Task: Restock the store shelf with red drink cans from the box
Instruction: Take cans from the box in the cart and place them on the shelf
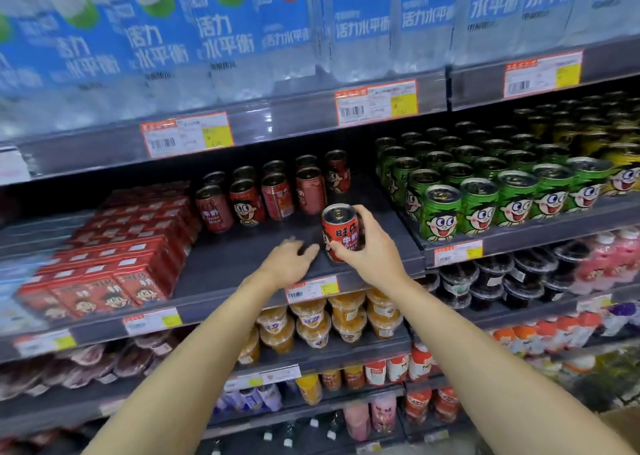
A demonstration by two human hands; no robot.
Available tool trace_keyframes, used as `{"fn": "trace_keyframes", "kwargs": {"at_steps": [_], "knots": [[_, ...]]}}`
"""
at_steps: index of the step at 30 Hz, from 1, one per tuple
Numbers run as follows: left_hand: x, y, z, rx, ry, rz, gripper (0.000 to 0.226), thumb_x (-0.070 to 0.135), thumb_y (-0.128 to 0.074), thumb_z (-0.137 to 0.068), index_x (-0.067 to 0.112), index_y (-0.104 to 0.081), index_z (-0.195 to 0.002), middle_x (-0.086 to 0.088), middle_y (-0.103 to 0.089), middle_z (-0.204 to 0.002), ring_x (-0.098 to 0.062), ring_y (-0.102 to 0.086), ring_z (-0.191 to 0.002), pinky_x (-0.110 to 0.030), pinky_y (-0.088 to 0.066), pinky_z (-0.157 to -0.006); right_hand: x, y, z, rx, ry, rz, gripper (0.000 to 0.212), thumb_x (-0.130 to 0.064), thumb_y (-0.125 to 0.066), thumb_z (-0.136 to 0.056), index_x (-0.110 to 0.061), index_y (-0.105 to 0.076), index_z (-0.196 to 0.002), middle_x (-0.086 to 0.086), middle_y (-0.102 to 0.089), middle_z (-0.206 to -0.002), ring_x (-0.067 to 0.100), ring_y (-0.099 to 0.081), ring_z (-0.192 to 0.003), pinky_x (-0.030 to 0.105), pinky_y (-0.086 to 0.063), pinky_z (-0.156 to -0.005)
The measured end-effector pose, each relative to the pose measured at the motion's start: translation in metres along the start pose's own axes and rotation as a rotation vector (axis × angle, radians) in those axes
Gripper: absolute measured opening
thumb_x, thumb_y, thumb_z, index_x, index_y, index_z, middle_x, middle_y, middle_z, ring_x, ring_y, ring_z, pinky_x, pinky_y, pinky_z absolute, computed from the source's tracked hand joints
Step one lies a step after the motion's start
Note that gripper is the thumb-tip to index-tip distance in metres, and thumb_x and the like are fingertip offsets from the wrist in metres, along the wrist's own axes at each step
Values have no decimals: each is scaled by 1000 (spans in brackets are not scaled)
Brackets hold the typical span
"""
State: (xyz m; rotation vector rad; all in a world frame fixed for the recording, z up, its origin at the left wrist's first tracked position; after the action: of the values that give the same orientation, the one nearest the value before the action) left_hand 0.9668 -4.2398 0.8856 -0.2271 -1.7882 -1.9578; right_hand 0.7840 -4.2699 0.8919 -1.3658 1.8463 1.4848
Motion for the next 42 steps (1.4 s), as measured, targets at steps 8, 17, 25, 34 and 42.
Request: {"fn": "trace_keyframes", "kwargs": {"at_steps": [8,17,25,34,42], "knots": [[7,-11,28,221,-107,-262,60,49,-28,-102,9,-41,-145,-16,-32,-156,-27,-26,-145,-38,-22,-118,0,-2,2,-4,14,-61,79,-44,-74,-83,-27,-33,-148,-2,-54,-136,15,-54,-120,38,-48,-100],[9,-10,31,215,-83,-238,57,43,-30,-102,13,-34,-149,-9,-25,-159,-22,-19,-147,-35,-16,-119,-9,1,5,39,12,-11,72,-40,-74,-85,-28,-37,-145,2,-50,-121,18,-55,-109,31,-45,-88],[9,-12,32,242,-80,-253,55,41,-29,-102,13,-35,-149,-9,-27,-159,-21,-21,-147,-34,-16,-119,-7,0,-1,65,4,40,74,-40,-75,-83,-24,-39,-145,2,-47,-118,21,-55,-109,36,-48,-90],[8,-13,30,296,-84,-241,54,40,-32,-100,13,-42,-146,-8,-33,-156,-20,-27,-145,-33,-20,-118,-3,-7,-28,140,-77,4,79,-31,-79,-80,-13,-37,-145,5,-45,-130,23,-52,-119,37,-48,-97],[8,-11,30,330,-95,-237,50,38,-36,-100,14,-48,-142,-9,-38,-153,-19,-32,-143,-31,-22,-117,6,-9,-63,176,-119,42,76,-28,-79,-80,-11,-41,-144,15,-47,-128,34,-51,-119,40,-43,-96]]}}
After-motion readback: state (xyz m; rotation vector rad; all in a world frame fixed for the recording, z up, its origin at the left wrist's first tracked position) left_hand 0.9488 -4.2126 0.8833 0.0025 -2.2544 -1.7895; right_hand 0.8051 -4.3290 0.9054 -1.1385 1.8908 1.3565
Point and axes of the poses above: each hand's wrist, its own z-axis away from the middle knuckle, its own y-axis out of the back of the hand, x = y × z, the point moved 5 cm from there along -z, towards the middle knuckle
